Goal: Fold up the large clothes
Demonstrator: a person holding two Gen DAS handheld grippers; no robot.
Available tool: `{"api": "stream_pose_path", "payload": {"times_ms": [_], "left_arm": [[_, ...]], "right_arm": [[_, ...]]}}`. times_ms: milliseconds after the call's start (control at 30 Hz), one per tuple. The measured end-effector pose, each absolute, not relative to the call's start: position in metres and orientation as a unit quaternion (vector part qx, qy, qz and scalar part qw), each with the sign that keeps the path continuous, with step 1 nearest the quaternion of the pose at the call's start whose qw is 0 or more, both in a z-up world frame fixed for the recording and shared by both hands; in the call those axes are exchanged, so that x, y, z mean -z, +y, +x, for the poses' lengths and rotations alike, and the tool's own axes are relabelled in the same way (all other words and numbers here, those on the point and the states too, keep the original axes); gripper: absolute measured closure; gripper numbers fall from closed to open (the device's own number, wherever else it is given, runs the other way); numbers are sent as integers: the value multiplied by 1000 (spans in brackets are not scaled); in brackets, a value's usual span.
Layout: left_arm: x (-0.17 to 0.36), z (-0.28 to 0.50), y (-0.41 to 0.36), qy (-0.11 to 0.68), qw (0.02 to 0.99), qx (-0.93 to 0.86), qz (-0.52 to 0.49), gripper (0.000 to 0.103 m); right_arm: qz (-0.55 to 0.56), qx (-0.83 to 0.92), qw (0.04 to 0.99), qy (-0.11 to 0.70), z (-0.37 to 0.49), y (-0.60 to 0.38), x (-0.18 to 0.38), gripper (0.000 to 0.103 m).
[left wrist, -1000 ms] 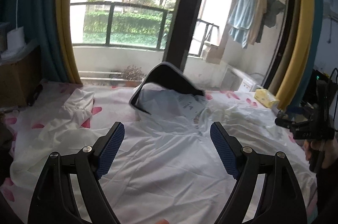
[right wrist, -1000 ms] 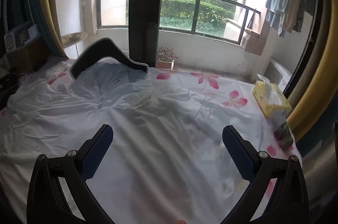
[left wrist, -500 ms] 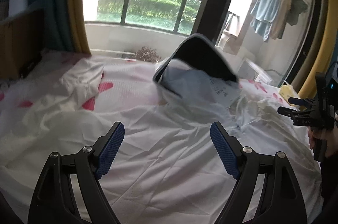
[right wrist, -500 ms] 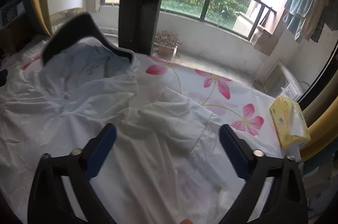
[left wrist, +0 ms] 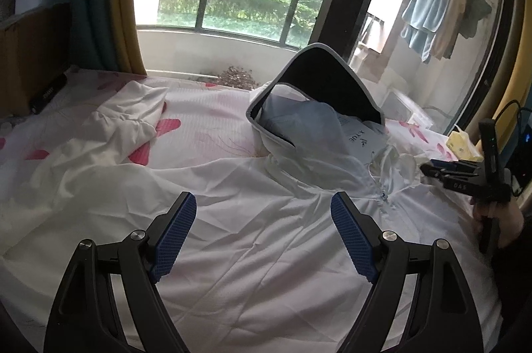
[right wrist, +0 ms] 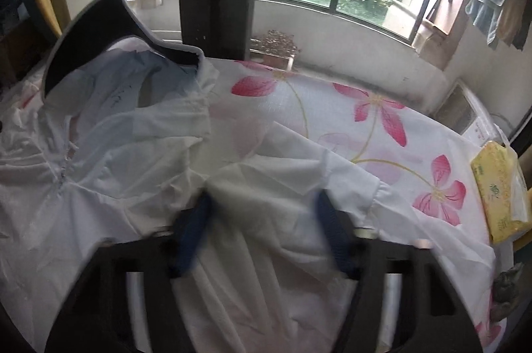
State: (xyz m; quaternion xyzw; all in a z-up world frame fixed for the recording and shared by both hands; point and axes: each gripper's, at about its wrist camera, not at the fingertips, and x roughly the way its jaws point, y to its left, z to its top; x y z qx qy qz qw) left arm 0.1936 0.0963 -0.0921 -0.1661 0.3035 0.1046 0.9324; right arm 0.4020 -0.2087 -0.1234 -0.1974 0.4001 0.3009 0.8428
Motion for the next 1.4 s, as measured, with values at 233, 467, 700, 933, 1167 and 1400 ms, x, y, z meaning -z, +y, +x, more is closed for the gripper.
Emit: {"api": "stream_pose_path", "payload": {"times_ms": [233,467,700,933,1167,1400], "left_arm": [[85,190,88,303,936,-113,-136,17],[58,173,91,276,944,-118,-138,17],[34,139,104,250,950,-127,-141,17],[26,110,113,241,950,-139,-141,17],[39,119,128,272,938,-162,-142,17],[52,148,128,294,930,-171,-136,17]], "right_arm": [[-175,-298,867,358,388,-215,94,95],[-161,-295,887,316,359,-220,53,101],[-167,-307,892,286,337,-213,25,103],[-185,-307,887,292,326,-206,25,103],[-201,-287,870,347,347,-205,61,85],[-217,-299,860,352,378,-200,90,29]]}}
